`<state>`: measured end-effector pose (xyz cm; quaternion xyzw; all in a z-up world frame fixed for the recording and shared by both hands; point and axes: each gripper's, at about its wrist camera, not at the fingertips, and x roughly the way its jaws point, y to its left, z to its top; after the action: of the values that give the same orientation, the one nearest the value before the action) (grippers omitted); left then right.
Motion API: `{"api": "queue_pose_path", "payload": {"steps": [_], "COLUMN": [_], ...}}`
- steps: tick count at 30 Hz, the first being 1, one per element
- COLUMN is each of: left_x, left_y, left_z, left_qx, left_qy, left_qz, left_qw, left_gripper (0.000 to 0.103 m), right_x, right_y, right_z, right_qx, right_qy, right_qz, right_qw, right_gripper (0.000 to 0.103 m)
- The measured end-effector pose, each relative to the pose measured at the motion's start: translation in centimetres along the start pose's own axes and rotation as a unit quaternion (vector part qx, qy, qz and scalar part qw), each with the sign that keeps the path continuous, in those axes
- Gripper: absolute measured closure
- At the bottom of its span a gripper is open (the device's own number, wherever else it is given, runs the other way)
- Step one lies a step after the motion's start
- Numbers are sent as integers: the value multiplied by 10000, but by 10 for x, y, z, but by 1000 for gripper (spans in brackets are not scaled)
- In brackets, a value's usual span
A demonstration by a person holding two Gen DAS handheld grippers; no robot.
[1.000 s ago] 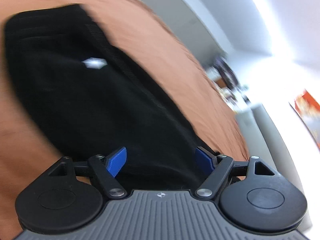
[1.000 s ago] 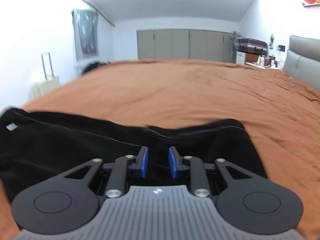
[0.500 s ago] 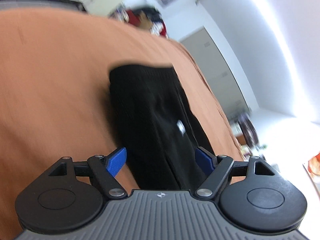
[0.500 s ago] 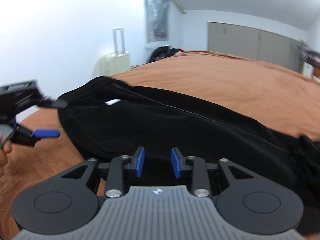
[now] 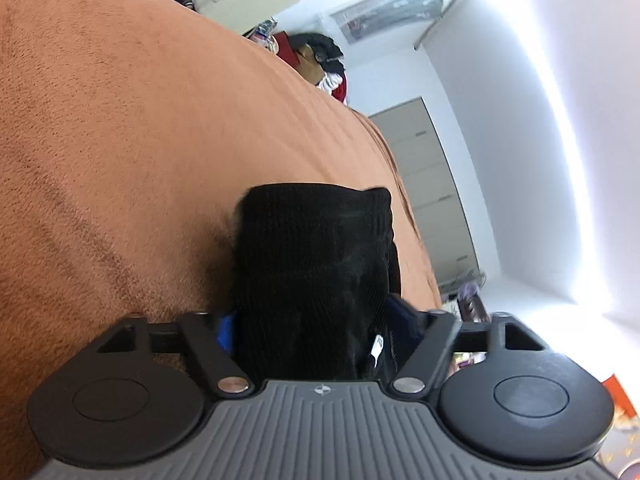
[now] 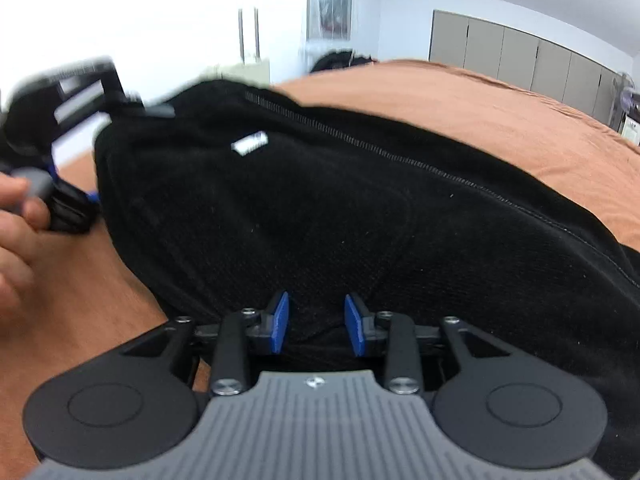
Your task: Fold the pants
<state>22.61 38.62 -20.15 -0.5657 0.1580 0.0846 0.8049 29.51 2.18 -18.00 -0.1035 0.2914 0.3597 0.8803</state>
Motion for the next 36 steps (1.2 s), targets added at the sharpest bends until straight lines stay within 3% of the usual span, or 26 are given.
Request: {"api": "queue_pose_path", "payload": {"steps": [1, 4, 10, 12, 15, 18, 19, 22, 27, 31, 35, 36], "left_x": [-2, -6, -17, -18, -16, -12, -9, -1, 23, 39, 65, 69], "left_y": [3, 4, -23, -48, -91, -131, -143, -176, -200, -197, -180, -179], "left_z": [0, -3, -14, -17, -31, -55, -66, -111, -198, -256, -303, -310], "left_qx": [-41, 28, 450, 857, 1825, 2889, 3252, 4445, 6092, 6779, 7270, 7423], "left_qy": [-24, -111, -373, -411, -402, -332, -302, -159, 333, 950, 1751, 1749], "left_qz": [24, -49, -397, -480, -607, -725, -770, -784, -591, -517, -202, -150], "left_qw": [10000, 9999, 9975, 9943, 9805, 9540, 9420, 8922, 7901, 7271, 6636, 6466], "left_gripper": [52, 60, 63, 63, 63, 62, 62, 62, 62, 60, 59, 58], "right_x": [-7, -27, -39, -46, -57, -72, -77, -96, -124, -150, -171, -174], "right_y": [-3, -11, -11, -15, -25, -42, -48, -67, -103, -128, -148, -154], "right_z": [-2, -14, -28, -29, -28, -30, -32, -38, -53, -66, -75, -77], "right_qx": [113, 458, 800, 961, 1353, 1830, 1963, 2272, 2849, 3201, 3389, 3426], "right_qy": [-134, -472, -778, -850, -921, -1054, -1103, -1263, -1450, -1605, -1692, -1692], "right_qz": [55, 89, 144, 179, 181, 130, 98, -68, -363, -579, -750, -781], "right_qw": [9998, 9978, 9937, 9916, 9864, 9774, 9743, 9656, 9468, 9319, 9224, 9208], "right_gripper": [73, 69, 69, 69, 69, 69, 68, 68, 68, 68, 68, 68]}}
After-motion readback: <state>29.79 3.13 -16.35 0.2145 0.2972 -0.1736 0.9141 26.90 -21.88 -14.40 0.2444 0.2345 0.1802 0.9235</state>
